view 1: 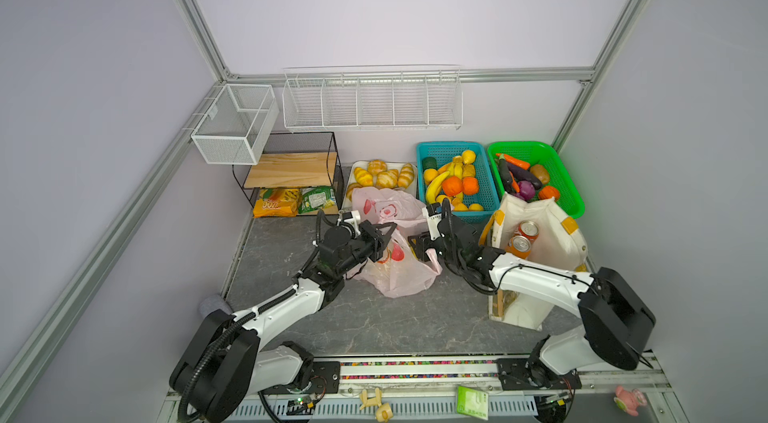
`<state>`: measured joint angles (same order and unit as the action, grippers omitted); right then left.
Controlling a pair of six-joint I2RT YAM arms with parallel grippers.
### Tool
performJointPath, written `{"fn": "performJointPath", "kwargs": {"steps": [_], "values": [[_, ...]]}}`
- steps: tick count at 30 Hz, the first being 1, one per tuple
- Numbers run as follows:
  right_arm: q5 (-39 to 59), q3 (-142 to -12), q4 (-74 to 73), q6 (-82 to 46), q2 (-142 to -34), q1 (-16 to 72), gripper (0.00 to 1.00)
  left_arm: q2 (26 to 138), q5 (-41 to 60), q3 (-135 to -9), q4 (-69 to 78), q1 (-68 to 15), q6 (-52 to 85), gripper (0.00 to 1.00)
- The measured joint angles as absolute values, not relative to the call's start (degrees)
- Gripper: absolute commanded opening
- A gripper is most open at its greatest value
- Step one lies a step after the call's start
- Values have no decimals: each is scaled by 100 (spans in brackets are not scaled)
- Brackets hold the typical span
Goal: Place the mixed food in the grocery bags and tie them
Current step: 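Release the bananas inside the pink bag with the right gripper while left holds the handle, then withdraw the right gripper from the bag toward the teal basket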
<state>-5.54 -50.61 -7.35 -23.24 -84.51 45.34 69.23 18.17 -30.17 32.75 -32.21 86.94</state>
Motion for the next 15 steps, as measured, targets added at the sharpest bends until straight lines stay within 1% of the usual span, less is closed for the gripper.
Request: {"fn": "performJointPath", "kwargs": {"steps": [6,12,15], "values": [[-565,-5872,331,-1310,-7931,4486,68,6222,1603,-2709,2687,-2858,8283,0],[-530,-6316,969,-558,-7697,4434,71,6064,1435,-2681,2226,-2709,7959,0],[-558,-6403,1135,-338,-7669,4228,75,6075,1413,-2681,2130,-2709,7837,0]]}}
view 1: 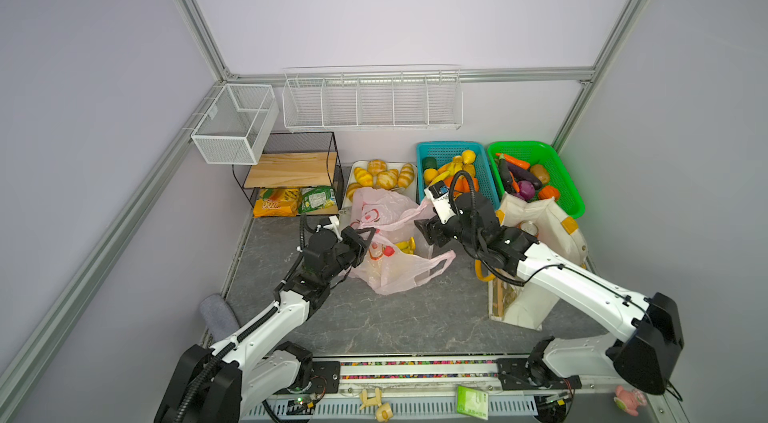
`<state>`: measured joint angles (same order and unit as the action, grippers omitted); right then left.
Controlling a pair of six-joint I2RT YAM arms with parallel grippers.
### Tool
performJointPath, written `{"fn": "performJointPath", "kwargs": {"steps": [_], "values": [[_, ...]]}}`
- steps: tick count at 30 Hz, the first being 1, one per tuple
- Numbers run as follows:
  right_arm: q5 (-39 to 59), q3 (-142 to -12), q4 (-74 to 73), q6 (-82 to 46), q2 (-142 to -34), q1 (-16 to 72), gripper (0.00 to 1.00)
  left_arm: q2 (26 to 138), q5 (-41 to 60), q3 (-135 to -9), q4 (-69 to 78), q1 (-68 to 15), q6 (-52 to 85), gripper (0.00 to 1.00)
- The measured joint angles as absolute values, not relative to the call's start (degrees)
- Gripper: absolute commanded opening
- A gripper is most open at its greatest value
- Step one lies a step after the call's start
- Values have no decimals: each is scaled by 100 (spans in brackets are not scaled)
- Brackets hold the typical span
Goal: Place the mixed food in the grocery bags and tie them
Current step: 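Withdraw the right gripper from the bag toward the teal basket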
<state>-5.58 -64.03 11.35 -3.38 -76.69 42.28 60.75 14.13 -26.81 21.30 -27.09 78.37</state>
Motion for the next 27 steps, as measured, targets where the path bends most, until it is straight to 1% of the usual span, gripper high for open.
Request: {"fn": "performJointPath", "kwargs": {"steps": [1,3,4,6,10,16,18,23,27], "values": [[-578,-6436,1199,-296,-7671,4101,76,6088,1413,-2681,2128,-2709,7804,0],[-633,-6632,1382,-252,-7806,3726,85,6143,1413,-2681,2128,-2709,7721,0],[-666,-6807,1485,-217,-7942,3551,88,6178,1420,-2683,2130,-2709,7679,0],[-777,-7347,1673,-172,-8449,3135,89,6270,1446,-2681,2137,-2709,7599,0],[-950,-8147,1890,-12,-9478,2606,91,6412,1535,-2683,2196,-2711,7526,0],[-1068,-9150,2377,355,-10785,2375,90,6508,1634,-2683,2296,-2711,7450,0],[-1070,-9391,2462,447,-11067,2355,90,6545,1651,-2683,2329,-2711,7446,0],[-921,-9548,2574,537,-11338,2265,88,6608,1653,-2683,2344,-2711,7406,0],[-132,-9437,2536,548,-11233,1979,88,6611,1647,-2689,2309,-2709,7310,0]]}}
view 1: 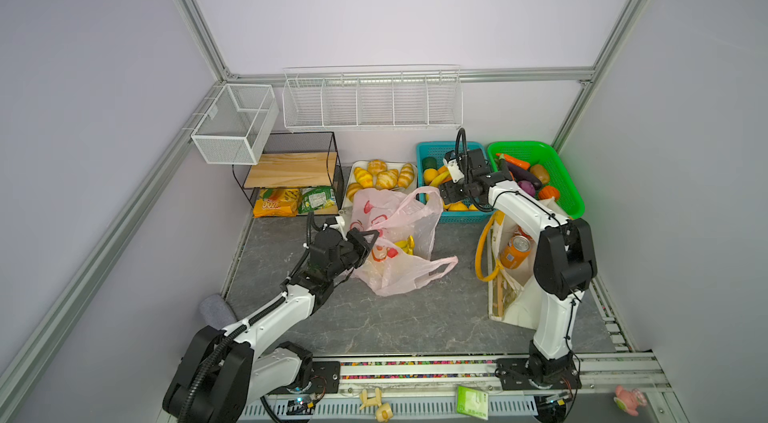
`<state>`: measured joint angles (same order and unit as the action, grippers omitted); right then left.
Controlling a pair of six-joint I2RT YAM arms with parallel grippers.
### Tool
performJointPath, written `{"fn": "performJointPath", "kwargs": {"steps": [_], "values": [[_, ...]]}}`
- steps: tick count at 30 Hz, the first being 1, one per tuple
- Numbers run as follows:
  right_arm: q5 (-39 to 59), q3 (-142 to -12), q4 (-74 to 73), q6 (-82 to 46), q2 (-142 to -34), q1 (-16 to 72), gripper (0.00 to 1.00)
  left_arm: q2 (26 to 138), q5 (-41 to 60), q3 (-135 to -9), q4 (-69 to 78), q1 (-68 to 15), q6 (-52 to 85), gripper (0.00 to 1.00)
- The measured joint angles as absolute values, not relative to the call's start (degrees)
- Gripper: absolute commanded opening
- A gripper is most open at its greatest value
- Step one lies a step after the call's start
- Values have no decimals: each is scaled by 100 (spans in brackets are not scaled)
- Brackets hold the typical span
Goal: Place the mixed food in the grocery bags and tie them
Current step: 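Withdraw the right gripper from the bag toward the teal basket, then lower the right gripper into the teal basket and grasp the orange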
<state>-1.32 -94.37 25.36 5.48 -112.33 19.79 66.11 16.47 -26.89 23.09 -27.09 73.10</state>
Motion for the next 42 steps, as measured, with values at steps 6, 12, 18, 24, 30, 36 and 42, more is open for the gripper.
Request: {"fn": "performJointPath", "kwargs": {"steps": [6,12,18,24,30,36,42], "values": [[1107,-8698,2475,565,-10274,1717,89,6611,1627,-2783,2167,-2709,7144,0],[655,-9052,2582,696,-10112,1684,89,6611,1627,-2842,2143,-2709,7037,0],[-14,-9773,2943,784,-11034,1649,92,6608,1627,-2853,2104,-2709,7002,0],[-480,-10503,3345,958,-11948,1704,95,6573,1627,-2919,2056,-2709,6976,0],[-882,-11334,3638,1153,-12731,1798,93,6558,1627,-2939,2021,-2709,6976,0],[-1066,-12025,3894,1297,-13327,1828,91,6558,1627,-2939,1979,-2709,6976,0],[-1109,-12556,4058,1411,-13795,1826,88,6556,1625,-2939,1953,-2709,6976,0]]}}
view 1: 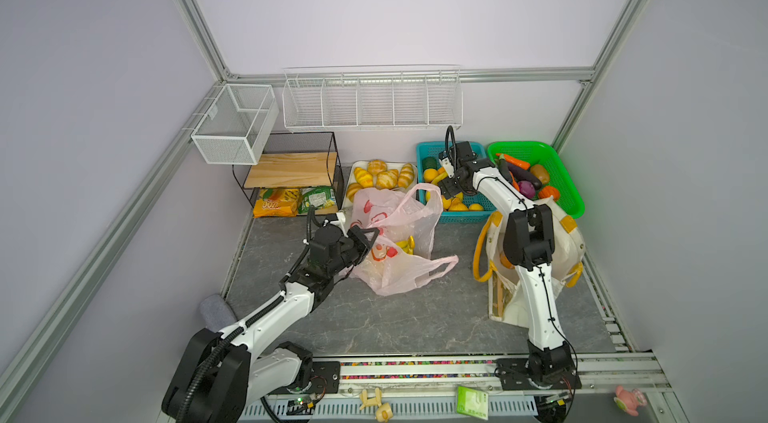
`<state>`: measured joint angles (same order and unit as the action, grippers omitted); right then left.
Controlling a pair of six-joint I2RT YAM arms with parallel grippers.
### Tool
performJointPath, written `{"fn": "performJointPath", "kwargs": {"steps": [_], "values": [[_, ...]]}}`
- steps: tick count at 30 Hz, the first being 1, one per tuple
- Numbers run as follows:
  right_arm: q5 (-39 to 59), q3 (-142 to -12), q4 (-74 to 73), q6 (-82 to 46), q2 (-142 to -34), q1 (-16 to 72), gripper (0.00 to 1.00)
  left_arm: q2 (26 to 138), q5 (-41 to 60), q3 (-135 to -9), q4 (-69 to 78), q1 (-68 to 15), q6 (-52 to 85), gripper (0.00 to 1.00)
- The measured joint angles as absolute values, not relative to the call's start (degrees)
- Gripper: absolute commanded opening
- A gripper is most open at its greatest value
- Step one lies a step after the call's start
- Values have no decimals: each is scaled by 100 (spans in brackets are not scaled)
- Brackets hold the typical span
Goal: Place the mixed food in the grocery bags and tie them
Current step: 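Lower the right gripper into the teal basket and grasp the orange, then carry the orange with the right gripper into the pink bag opening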
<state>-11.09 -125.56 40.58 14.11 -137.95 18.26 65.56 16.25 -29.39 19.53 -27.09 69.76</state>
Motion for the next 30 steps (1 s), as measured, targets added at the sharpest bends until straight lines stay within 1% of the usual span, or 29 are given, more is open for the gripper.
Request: {"fn": "performJointPath", "kwargs": {"steps": [5,7,9,11,13,15,18,20,23,30], "values": [[-1118,-12805,4130,1500,-14022,1826,88,6556,1597,-2939,1944,-2709,6976,0],[-1116,-12838,4134,1531,-14040,1826,85,6556,1584,-2939,1944,-2709,6976,0],[-1116,-12842,4141,1581,-14040,1826,80,6556,1581,-2939,1944,-2709,6976,0],[-1116,-12844,4152,1632,-14040,1826,77,6556,1581,-2939,1944,-2709,6976,0],[-1116,-12844,4158,1684,-14038,1826,70,6556,1581,-2939,1946,-2709,6976,0],[-1114,-12842,4160,1721,-14035,1826,66,6556,1581,-2939,1946,-2709,6976,0],[-1109,-12665,4147,1732,-13876,1828,64,6556,1581,-2939,1949,-2709,6978,0],[-1094,-12385,4143,1730,-13607,1839,63,6558,1581,-2939,1955,-2709,6978,0],[-1061,-11708,4001,1693,-12884,1879,62,6558,1584,-2939,1970,-2709,6978,0],[-969,-9660,3253,1227,-10298,2270,62,6558,1584,-2939,2014,-2709,6978,0]]}}
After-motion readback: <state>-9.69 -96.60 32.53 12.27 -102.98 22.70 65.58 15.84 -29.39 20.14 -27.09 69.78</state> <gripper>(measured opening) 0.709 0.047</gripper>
